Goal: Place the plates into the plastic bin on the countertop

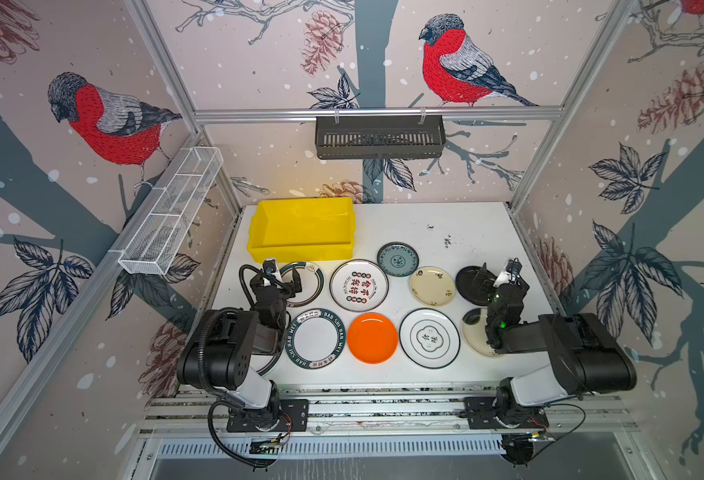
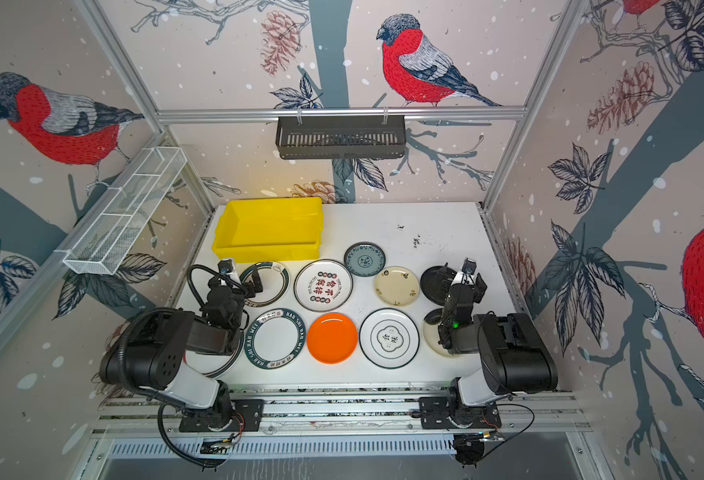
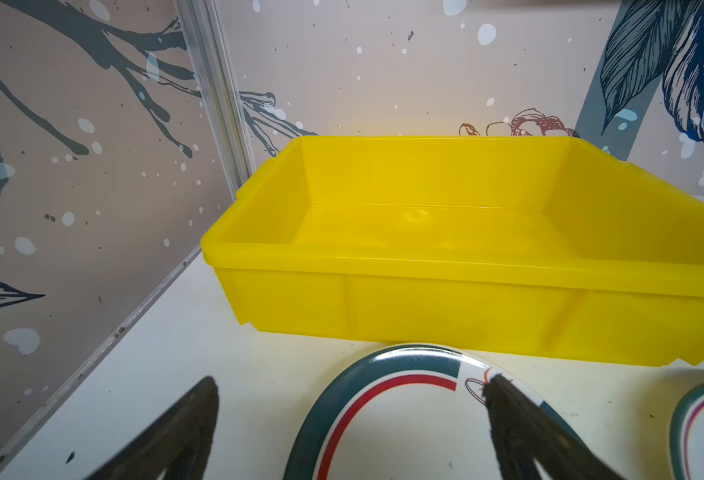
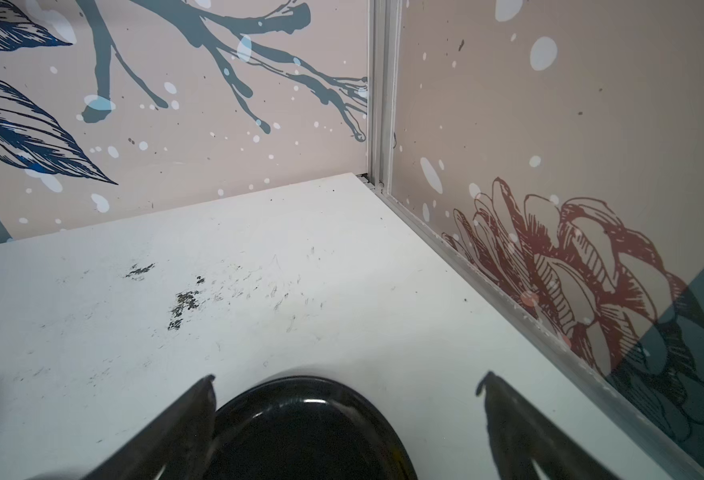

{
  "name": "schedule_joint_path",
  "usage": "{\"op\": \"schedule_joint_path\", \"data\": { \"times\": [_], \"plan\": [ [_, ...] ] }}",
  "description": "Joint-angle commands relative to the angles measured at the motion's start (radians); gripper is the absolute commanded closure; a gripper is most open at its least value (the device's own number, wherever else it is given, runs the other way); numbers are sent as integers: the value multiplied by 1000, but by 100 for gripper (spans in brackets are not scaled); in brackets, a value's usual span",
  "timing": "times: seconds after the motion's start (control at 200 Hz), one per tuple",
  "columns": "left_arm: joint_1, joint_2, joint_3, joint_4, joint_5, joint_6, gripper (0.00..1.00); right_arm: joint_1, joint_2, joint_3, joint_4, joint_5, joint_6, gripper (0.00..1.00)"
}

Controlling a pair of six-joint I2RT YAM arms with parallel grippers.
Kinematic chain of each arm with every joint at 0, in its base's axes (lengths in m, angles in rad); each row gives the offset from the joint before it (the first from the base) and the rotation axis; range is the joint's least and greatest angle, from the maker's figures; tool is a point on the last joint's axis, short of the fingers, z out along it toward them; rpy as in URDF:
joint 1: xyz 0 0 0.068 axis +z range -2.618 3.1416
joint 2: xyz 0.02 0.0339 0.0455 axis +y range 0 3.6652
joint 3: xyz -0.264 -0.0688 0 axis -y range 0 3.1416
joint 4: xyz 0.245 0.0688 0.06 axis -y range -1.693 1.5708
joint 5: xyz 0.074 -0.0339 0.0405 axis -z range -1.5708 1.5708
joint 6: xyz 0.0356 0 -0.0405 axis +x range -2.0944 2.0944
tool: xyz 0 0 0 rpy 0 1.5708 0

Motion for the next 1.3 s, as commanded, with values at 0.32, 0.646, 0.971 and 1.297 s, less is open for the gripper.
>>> {"op": "schedule_joint_path", "data": {
  "times": [0.32, 0.646, 0.971, 1.297],
  "plan": [
    [3, -1, 4, 23, 8, 4, 1, 1, 3, 6, 3, 2, -1, 0],
    [20, -2, 6, 18, 39, -4, 1, 1, 2, 7, 3, 3, -3, 0],
    [17, -4, -1, 29, 54, 9, 1, 11, 0, -1, 19, 25, -8, 0],
    [-23, -259, 59, -315, -56, -28, 2, 141, -188, 47, -171, 166, -115, 0]
  ]
}}
